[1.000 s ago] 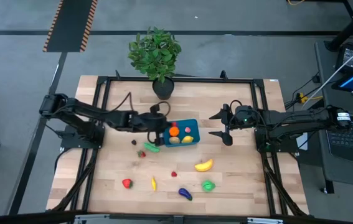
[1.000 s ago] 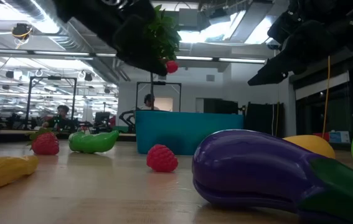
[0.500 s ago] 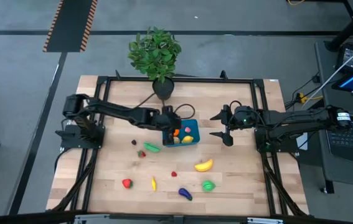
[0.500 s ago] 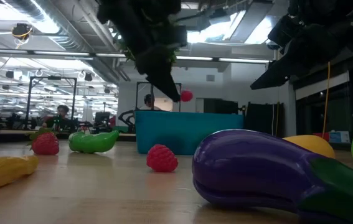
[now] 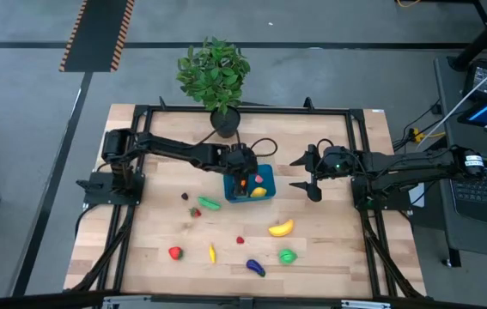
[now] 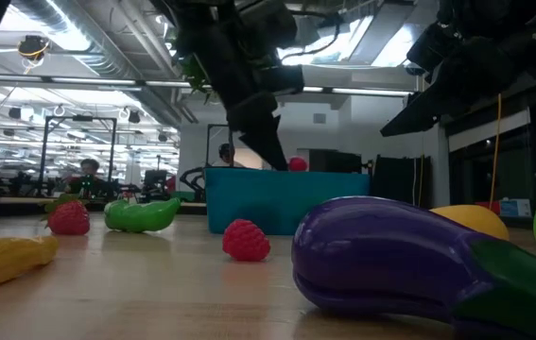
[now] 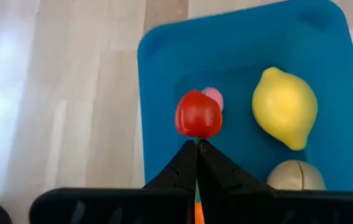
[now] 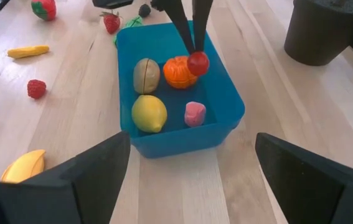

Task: Pick and placing Produce into tupperware
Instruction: Put the red cherry into the blue bin, then put the yellow banana into the blue bin

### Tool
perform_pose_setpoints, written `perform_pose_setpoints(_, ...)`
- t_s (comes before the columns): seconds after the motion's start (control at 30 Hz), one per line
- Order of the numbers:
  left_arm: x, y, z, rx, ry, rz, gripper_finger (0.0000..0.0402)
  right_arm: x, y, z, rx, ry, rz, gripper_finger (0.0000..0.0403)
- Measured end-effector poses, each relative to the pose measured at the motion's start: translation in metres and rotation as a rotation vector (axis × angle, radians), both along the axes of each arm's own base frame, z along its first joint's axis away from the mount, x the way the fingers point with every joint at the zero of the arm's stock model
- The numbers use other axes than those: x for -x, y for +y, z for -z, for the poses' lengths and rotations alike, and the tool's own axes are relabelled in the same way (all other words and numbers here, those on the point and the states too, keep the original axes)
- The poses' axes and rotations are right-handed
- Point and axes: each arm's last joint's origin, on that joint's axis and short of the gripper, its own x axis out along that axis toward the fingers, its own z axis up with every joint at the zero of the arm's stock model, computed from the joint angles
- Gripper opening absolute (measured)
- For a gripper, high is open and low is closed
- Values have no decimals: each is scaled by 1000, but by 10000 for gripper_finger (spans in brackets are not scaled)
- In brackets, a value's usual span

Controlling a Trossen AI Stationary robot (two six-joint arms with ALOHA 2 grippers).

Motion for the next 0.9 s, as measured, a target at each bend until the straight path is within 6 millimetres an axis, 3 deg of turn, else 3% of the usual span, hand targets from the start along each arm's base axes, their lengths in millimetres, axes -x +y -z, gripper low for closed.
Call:
perform_pose_setpoints(0.23,0,2,0,5,-2,-6,12,0,0,0,-1,0,1,348)
perform_pose_setpoints(0.6,0,2,-1,2,-2,-1,86,0,0,0,-2,4,1,348)
perform_pose_setpoints(0.9,6,-5,-23,10,-71,-15,110,0,0,0,-2,4,1,348)
